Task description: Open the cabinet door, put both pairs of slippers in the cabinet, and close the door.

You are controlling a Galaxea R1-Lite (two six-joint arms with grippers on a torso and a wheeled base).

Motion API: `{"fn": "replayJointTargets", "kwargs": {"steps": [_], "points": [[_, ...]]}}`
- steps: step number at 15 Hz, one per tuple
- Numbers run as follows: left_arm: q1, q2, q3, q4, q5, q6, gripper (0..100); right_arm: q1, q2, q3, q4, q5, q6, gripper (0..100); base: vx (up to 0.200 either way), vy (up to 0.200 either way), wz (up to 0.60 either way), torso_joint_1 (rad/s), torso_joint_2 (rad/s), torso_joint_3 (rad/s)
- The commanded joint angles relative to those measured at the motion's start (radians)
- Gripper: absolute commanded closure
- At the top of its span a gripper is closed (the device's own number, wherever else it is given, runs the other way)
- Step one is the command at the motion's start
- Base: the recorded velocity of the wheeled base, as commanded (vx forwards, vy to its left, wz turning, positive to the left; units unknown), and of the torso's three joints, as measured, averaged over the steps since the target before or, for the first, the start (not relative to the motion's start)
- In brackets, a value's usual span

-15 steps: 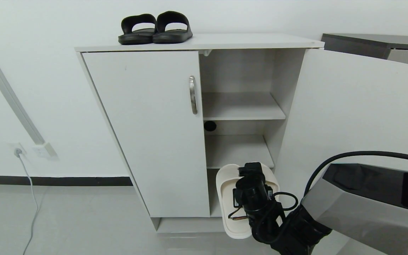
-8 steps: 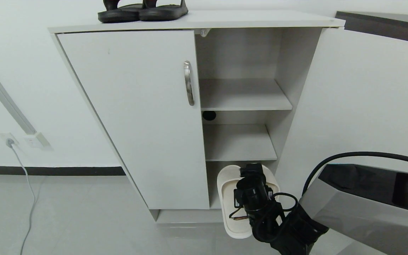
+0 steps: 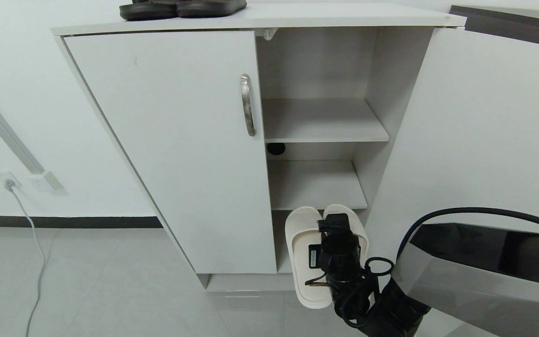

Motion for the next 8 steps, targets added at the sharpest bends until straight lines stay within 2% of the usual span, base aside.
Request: {"fn": "replayJointTargets", "kwargs": {"steps": [1,3,8], "points": [[0.001,0.002,0.0,0.0,-0.001,0.0,100,-0.002,0.01,0.002,-0.002,0.0,-0.001,100,0.0,0.0,0.0,0.0,0.0,0.0],[-0.001,0.002,0.0,0.0,-0.001,0.0,100,-0.002,0.01,0.002,-0.002,-0.001,-0.002,100,0.0,0.0,0.0,0.0,0.0,0.0],[0.001,0.002,0.0,0.0,-0.001,0.0,100,-0.002,0.007,0.001,-0.003,-0.001,-0.004,100,0.2,0.0,0.0,0.003,0.0,0.003]]}}
